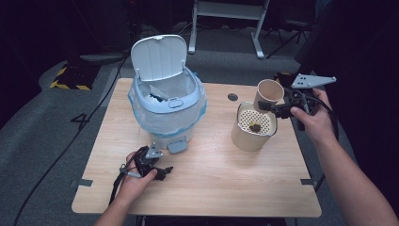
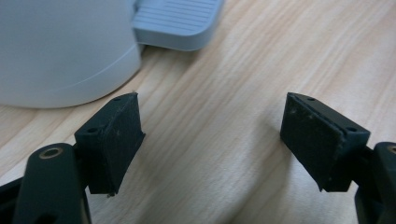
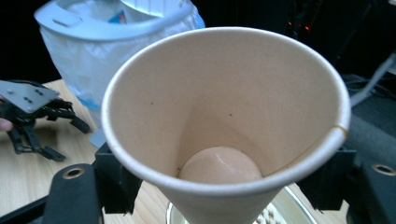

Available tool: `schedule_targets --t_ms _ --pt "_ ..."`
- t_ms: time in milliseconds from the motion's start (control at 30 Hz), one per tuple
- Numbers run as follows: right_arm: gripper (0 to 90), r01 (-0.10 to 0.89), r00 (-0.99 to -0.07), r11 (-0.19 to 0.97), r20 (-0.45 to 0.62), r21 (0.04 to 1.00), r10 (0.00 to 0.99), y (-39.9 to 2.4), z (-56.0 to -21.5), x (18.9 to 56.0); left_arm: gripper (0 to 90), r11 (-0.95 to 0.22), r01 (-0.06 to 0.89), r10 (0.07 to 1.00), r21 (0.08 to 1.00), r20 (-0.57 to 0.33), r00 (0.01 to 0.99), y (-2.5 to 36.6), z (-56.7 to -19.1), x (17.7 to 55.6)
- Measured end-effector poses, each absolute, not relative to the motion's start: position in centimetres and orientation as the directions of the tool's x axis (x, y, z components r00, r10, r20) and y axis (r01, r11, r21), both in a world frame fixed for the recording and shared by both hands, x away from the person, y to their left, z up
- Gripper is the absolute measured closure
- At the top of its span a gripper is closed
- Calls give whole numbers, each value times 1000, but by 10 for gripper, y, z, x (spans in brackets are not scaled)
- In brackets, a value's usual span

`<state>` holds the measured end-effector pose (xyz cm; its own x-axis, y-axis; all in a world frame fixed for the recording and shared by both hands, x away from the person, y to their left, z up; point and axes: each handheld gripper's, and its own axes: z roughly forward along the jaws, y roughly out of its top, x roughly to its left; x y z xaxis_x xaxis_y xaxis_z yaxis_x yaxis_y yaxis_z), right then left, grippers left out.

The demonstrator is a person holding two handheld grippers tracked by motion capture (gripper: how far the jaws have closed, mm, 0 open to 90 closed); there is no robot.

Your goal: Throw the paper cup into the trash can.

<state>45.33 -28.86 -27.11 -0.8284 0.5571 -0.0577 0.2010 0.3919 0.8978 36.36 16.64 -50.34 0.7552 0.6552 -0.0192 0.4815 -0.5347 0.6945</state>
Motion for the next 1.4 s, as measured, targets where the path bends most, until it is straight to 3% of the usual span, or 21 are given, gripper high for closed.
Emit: schedule_targets --t_ms 833,1400 --pt "267 72 -900 352 -91 933 426 -194 -223 488 196 -530 489 666 693 -17 746 166 -504 367" --pt "266 65 -931 326 -60 943 360 -132 -216 495 184 -526 494 668 692 -23 744 165 -504 368"
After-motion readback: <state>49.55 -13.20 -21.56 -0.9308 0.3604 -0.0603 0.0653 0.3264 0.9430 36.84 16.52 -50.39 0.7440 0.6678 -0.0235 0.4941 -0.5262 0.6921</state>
